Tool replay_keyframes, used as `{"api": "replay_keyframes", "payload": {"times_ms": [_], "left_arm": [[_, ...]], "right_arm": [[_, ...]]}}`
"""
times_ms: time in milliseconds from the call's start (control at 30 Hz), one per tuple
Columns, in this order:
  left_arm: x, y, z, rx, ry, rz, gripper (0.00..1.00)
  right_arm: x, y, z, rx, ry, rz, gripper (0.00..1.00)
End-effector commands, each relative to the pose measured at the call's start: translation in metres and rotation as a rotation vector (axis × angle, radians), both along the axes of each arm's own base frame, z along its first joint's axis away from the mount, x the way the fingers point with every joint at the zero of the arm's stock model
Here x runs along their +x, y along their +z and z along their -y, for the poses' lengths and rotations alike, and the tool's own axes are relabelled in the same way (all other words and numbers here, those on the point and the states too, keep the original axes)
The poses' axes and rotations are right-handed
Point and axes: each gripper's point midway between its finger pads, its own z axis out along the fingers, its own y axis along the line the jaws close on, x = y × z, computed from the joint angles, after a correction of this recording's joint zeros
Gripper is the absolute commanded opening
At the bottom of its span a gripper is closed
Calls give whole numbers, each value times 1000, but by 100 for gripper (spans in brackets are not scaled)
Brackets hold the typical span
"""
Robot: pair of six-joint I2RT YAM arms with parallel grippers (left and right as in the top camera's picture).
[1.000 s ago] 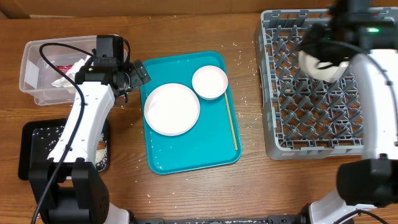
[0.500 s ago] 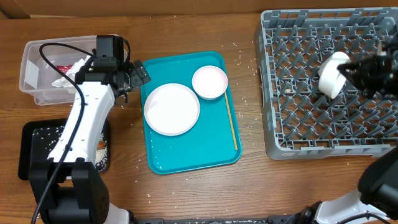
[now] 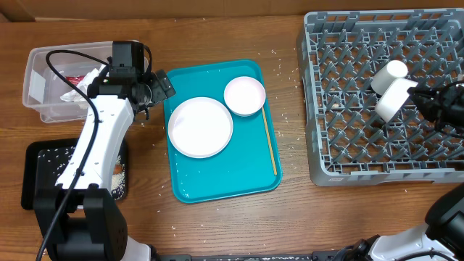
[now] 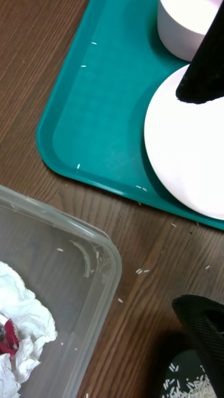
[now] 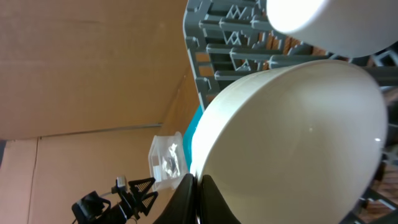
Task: Sort waste into correct bins and load items into the dishwasher
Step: 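Carry the white bowl right and set it in the dish rack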
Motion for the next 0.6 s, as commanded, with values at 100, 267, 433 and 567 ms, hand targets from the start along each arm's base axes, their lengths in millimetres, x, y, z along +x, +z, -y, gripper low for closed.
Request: {"api": "replay_keyframes", "payload": {"times_ms": [100,267,433,567], "left_arm": [[4,19,1,-1,17,52,100],[4,19,1,-1,17,53,100],[4,19,1,-1,17,52,100],[4,19,1,-1,17,52,100]], "right_arm": [[-11,-22,32,-120,-98,-118,4],[-23,-43,52,-167,-192,-271,4],[-33,-47,73,-204,-298,-371,4],[-46,-42,85,-274,-381,-437,9]]}}
